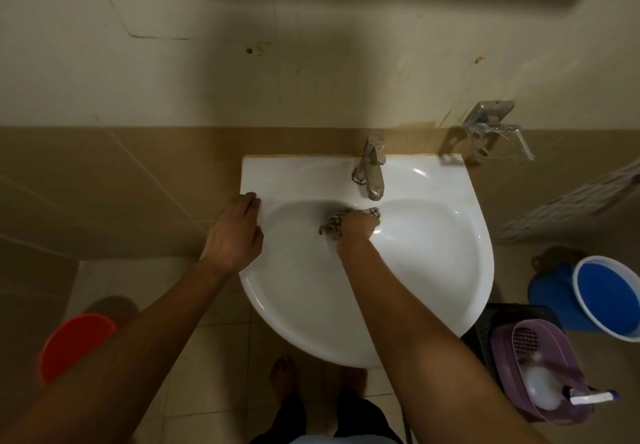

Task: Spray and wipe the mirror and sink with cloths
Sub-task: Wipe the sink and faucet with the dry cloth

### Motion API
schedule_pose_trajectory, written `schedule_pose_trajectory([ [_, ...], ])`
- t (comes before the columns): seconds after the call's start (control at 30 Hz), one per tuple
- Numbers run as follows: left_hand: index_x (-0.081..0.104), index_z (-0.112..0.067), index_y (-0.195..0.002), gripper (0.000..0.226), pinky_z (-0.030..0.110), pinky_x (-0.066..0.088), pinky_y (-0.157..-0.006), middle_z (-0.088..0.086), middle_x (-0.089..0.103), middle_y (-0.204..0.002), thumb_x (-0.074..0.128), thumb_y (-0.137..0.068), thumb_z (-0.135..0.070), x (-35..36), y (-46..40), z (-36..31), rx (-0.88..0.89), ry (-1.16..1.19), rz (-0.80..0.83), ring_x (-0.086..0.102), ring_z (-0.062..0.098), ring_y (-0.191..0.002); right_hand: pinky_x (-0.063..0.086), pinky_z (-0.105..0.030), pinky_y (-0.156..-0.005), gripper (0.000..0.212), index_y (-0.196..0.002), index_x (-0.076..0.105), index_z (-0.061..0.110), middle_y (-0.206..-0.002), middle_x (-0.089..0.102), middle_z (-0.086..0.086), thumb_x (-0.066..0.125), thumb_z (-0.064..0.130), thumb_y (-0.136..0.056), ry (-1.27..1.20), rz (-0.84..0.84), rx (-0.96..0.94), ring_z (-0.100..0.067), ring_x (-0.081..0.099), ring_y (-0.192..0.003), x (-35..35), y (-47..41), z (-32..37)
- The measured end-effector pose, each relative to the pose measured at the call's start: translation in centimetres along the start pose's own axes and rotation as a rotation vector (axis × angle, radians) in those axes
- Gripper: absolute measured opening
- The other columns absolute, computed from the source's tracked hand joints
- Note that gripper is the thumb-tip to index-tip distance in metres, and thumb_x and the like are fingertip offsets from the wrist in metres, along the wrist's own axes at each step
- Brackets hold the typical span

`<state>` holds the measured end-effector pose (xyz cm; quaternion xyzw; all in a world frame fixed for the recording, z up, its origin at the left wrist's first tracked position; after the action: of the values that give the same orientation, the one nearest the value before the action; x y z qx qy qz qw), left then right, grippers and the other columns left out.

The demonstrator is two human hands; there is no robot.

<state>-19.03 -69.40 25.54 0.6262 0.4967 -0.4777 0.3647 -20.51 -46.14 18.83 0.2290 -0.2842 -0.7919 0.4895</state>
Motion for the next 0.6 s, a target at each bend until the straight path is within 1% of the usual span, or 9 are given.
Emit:
schedule_pose_trajectory([
  [0.03,0.049,0.008,-0.132,0.053,0.045,0.048,-0.096,0.024,0.051,-0.135,0.063,-0.083,-0.007,0.0,0.0,0.0,0.009,-0.001,-0.003,0.049,0.037,-0.123,0.051,-0.05,-0.096,0.014,-0.101,0.051,0.006,-0.113,0.058,-0.022,0.038,0.008,-0.097,0.062,0.05,0.004,-0.03,0.061,-0.092,1.0,0.2,-0.4],
  [0.07,0.049,0.008,-0.132,0.053,0.045,0.047,-0.098,0.024,0.051,-0.135,0.062,-0.083,-0.007,0.0,0.0,0.1,0.017,-0.003,-0.004,0.048,0.037,-0.123,0.044,-0.055,-0.102,0.025,-0.117,0.05,-0.004,-0.123,0.052,-0.026,0.038,0.002,-0.095,0.152,0.096,-0.011,-0.036,0.056,-0.11,2.1,0.4,-0.6],
  [0.13,0.05,0.008,-0.131,0.052,0.045,0.046,-0.1,0.024,0.052,-0.133,0.063,-0.083,-0.006,-0.1,0.1,0.1,0.03,-0.006,-0.006,0.049,0.038,-0.122,0.037,-0.052,-0.108,0.043,-0.135,0.034,-0.014,-0.14,0.038,-0.032,0.038,-0.003,-0.094,0.264,0.149,-0.091,-0.046,0.04,-0.131,4.4,1.8,-0.4],
  [0.2,0.052,0.01,-0.13,0.051,0.045,0.044,-0.102,0.026,0.054,-0.131,0.064,-0.081,-0.001,-0.1,0.1,0.2,0.033,-0.011,-0.012,0.052,0.04,-0.12,0.034,-0.044,-0.108,0.053,-0.145,0.023,-0.009,-0.15,0.028,-0.027,0.041,0.001,-0.096,0.376,0.158,-0.111,-0.042,0.032,-0.138,6.6,4.3,-0.5],
  [0.27,0.053,0.011,-0.129,0.054,0.046,0.043,-0.103,0.028,0.055,-0.131,0.066,-0.076,0.006,0.0,0.1,0.4,0.034,-0.022,-0.004,0.054,0.043,-0.119,0.03,-0.045,-0.113,0.068,-0.15,0.01,-0.004,-0.157,0.016,-0.023,0.048,0.005,-0.095,0.56,0.162,-0.207,-0.04,0.023,-0.143,8.9,6.4,-1.4],
  [0.33,0.051,0.012,-0.13,0.058,0.048,0.041,-0.105,0.029,0.053,-0.134,0.064,-0.074,0.009,0.1,0.0,0.5,0.033,-0.024,0.008,0.052,0.044,-0.122,0.032,-0.05,-0.112,0.079,-0.153,0.0,0.003,-0.16,0.006,-0.019,0.051,0.015,-0.094,0.824,0.218,-0.409,-0.039,0.019,-0.145,10.2,8.3,-3.7],
  [0.43,0.048,0.012,-0.134,0.061,0.049,0.039,-0.107,0.028,0.049,-0.139,0.063,-0.075,0.007,0.2,-0.1,0.4,0.024,-0.025,0.028,0.049,0.043,-0.126,0.024,-0.054,-0.117,0.077,-0.155,0.004,0.014,-0.163,0.002,-0.009,0.048,0.014,-0.092,1.059,0.399,-0.707,-0.03,0.005,-0.149,9.1,9.9,-6.7],
  [0.5,0.05,0.013,-0.131,0.06,0.05,0.044,-0.102,0.029,0.051,-0.136,0.064,-0.072,0.008,0.3,0.0,0.4,0.03,-0.023,0.026,0.052,0.044,-0.122,0.024,-0.053,-0.114,0.081,-0.156,0.007,0.023,-0.164,0.002,-0.002,0.048,0.009,-0.088,1.202,0.494,-0.798,-0.031,0.001,-0.15,6.5,9.1,-8.3],
  [0.6,0.052,0.013,-0.129,0.06,0.051,0.047,-0.096,0.029,0.053,-0.134,0.065,-0.07,0.01,0.5,0.0,0.4,0.031,-0.024,0.035,0.055,0.045,-0.118,0.023,-0.061,-0.113,0.082,-0.155,0.009,0.029,-0.164,0.005,0.001,0.045,0.008,-0.084,1.504,0.51,-0.837,-0.04,0.009,-0.148,2.5,5.7,-9.2],
])
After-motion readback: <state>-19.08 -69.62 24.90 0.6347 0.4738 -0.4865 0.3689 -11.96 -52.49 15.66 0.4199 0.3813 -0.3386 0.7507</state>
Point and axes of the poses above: each hand's wrist, its own y-axis away from the middle knuckle, its own x-axis out of the palm, z = x × y, the point moved 7 cm from there along -y, towards the middle knuckle
